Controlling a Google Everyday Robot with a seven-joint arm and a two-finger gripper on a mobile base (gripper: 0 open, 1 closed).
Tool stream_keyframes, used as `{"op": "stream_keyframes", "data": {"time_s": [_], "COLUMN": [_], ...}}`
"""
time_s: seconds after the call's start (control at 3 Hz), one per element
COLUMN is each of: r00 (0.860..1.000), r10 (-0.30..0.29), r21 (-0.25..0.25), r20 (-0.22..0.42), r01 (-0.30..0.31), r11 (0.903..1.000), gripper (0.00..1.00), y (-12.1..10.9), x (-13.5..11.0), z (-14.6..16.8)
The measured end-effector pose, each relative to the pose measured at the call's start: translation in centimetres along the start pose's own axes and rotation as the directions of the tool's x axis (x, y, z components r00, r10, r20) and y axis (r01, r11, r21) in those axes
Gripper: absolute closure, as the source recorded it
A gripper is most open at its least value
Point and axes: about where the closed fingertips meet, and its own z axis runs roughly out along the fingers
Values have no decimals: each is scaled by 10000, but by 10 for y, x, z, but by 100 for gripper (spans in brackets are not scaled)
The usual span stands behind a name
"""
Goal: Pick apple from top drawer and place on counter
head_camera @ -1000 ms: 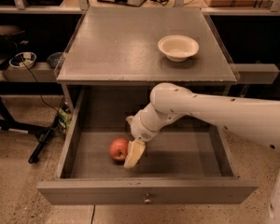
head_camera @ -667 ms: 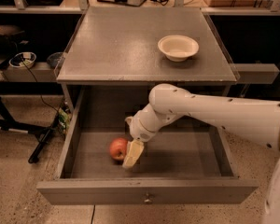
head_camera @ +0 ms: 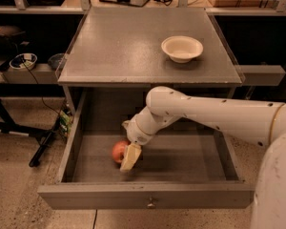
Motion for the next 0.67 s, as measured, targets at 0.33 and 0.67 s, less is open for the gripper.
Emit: {"op": "stream_keyframes", "data": {"time_s": [0.33,0.67], "r00": [10000,10000], "r10": [-36,-37], "r21": [-158,-159], "r20": [55,55], "r01": [37,37], "r11": [9999,9999], "gripper": [0,27], "y": [-3,-3], "x": [-5,-5], "z": [8,8]}}
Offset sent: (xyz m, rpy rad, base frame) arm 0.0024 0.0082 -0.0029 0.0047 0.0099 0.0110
